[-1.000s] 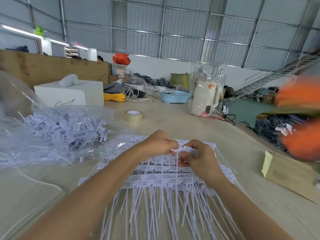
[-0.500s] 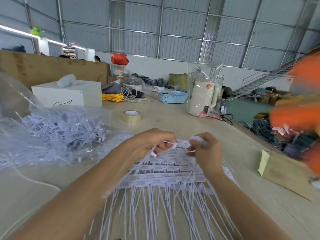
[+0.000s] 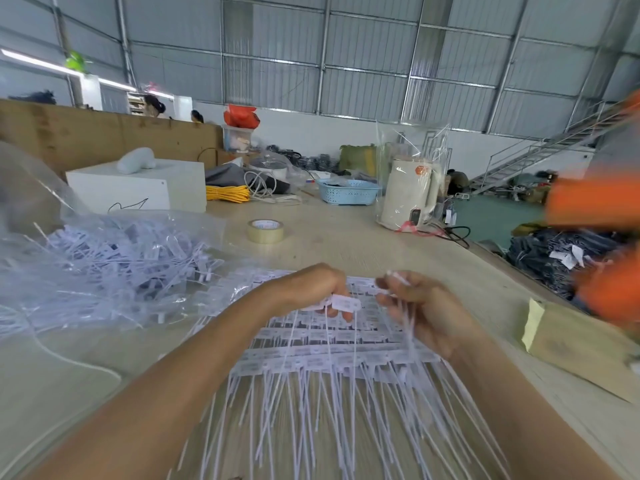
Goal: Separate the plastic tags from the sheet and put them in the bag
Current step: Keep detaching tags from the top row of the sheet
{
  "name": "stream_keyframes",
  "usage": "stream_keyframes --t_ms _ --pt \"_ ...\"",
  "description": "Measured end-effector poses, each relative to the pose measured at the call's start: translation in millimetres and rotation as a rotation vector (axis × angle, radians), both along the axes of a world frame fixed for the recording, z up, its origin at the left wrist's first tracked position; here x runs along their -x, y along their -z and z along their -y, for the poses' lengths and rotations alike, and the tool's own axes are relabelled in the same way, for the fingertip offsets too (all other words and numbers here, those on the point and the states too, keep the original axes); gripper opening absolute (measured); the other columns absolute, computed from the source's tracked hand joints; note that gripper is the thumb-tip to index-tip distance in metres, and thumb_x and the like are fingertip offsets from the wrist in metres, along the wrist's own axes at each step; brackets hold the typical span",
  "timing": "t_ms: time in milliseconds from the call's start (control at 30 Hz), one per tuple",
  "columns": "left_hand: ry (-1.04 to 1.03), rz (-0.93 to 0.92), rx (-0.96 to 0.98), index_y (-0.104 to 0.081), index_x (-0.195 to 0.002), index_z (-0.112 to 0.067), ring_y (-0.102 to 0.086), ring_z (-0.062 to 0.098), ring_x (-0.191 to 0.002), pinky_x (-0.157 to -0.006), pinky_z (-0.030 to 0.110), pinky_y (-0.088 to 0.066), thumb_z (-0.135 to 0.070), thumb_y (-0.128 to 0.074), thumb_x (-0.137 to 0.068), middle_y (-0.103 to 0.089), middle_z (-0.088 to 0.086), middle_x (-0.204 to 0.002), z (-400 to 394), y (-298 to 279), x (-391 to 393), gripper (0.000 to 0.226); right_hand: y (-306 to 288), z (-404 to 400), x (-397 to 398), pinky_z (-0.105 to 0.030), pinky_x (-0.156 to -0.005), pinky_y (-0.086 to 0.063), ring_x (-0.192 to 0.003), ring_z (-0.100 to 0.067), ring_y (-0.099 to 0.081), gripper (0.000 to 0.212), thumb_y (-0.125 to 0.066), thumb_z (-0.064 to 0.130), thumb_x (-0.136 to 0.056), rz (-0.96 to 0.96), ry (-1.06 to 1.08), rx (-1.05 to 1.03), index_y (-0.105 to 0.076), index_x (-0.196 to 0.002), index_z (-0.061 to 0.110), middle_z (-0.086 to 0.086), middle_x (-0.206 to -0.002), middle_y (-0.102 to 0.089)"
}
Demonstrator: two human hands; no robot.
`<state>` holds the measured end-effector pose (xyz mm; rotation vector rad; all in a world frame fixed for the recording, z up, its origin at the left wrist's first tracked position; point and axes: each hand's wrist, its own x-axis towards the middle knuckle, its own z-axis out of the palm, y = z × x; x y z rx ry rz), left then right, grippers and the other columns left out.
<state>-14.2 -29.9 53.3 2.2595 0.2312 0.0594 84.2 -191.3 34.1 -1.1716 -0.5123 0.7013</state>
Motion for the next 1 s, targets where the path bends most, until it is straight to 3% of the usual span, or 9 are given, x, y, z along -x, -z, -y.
stream_keyframes --t_ms 133,233,300,400,533,700,800,933,1000 --pt "0.017 -0.045 -0.1 -0.044 -0.05 -0.01 -0.022 0.017 -0.057 -0.058 0.032 -0.018 0.004 -0.049 -0.079 -0.028 0.005 -0.057 5.9 -0.4 0.3 0.032 14.5 -18.5 22.1 -0.031 -0.067 -0.053 -0.078 -0.022 -0.066 0.008 -0.063 0.005 -0.086 0.421 -0.008 0.312 -0.063 -0.078 0.008 -0.016 -0.085 -0.07" --pt "0.058 -0.09 -0.211 -0.053 -0.062 -0.005 -0.031 0.015 -0.057 -0.054 0.027 -0.025 0.003 -0.053 -0.081 -0.036 0.005 -0.058 5.4 0.3 -2.3 0.021 17.8 -19.3 25.2 -0.031 -0.053 -0.054 -0.065 -0.023 -0.068 0.01 -0.062 0.001 -0.086 0.393 -0.054 0.232 -0.06 -0.076 0.003 -0.015 -0.075 -0.071" --pt "0.065 -0.077 -0.219 -0.06 -0.081 -0.002 -0.041 0.017 -0.065 -0.059 0.026 -0.031 -0.002 -0.055 -0.086 -0.047 0.007 -0.071 3.0 1.4 -2.6 0.007 18.3 -18.4 23.1 -0.028 -0.048 -0.052 -0.056 -0.023 -0.065 0.007 -0.065 0.001 -0.084 0.454 -0.004 0.218 -0.06 -0.079 -0.001 -0.014 -0.068 -0.069" --pt "0.004 -0.021 -0.144 -0.05 -0.108 -0.016 -0.052 0.008 -0.07 -0.062 0.02 -0.042 -0.019 -0.065 -0.087 -0.053 -0.003 -0.09 -4.1 5.3 -2.6 0.026 17.4 -18.9 20.7 -0.022 -0.046 -0.046 -0.048 -0.017 -0.058 0.009 -0.067 0.001 -0.082 0.524 0.12 0.196 -0.06 -0.082 -0.004 -0.006 -0.055 -0.063" --pt "-0.036 0.003 -0.176 -0.065 -0.089 -0.017 -0.06 0.006 -0.07 -0.074 0.027 -0.048 -0.032 -0.065 -0.088 -0.064 -0.005 -0.077 -12.7 9.8 -5.9 0.016 16.4 -19.1 19.6 -0.017 -0.045 -0.045 -0.043 -0.011 -0.057 0.009 -0.064 -0.002 -0.084 0.547 0.169 0.127 -0.057 -0.087 -0.007 0.0 -0.051 -0.059" --pt "-0.049 0.141 -0.133 -0.066 -0.086 -0.009 -0.062 -0.002 -0.055 -0.06 0.017 -0.05 -0.02 -0.058 -0.093 -0.063 -0.009 -0.066 -12.4 12.7 -8.2 0.015 17.6 -18.5 18.4 -0.015 -0.046 -0.046 -0.042 -0.009 -0.059 0.013 -0.066 0.002 -0.084 0.538 0.154 0.209 -0.061 -0.096 -0.001 -0.005 -0.058 -0.059" --pt "-0.059 0.179 -0.112 -0.065 -0.083 -0.011 -0.059 0.004 -0.052 -0.064 0.025 -0.048 -0.016 -0.058 -0.093 -0.064 -0.003 -0.064 -7.1 12.6 -9.9 0.013 14.3 -14.7 17.7 -0.018 -0.048 -0.049 -0.044 -0.012 -0.059 0.004 -0.068 0.003 -0.083 0.582 0.145 0.241 -0.066 -0.087 0.003 -0.008 -0.061 -0.061" --pt "-0.095 0.161 -0.005 -0.063 -0.07 -0.01 -0.047 -0.001 -0.039 -0.047 0.012 -0.038 -0.01 -0.06 -0.09 -0.055 -0.007 -0.049 0.2 8.7 -7.9 0.021 11.3 -16.6 20.5 -0.022 -0.046 -0.051 -0.038 -0.012 -0.055 0.015 -0.066 -0.003 -0.082 0.643 0.226 0.273 -0.063 -0.072 0.007 -0.009 -0.058 -0.056" --pt "-0.131 0.13 0.086 -0.062 -0.065 -0.007 -0.05 0.003 -0.043 -0.054 0.016 -0.042 -0.005 -0.061 -0.088 -0.053 -0.004 -0.048 2.0 4.8 -7.1 0.023 10.8 -18.5 24.0 -0.019 -0.043 -0.048 -0.037 -0.011 -0.056 0.011 -0.066 -0.005 -0.081 0.663 0.254 0.291 -0.064 -0.075 0.004 -0.009 -0.065 -0.058"
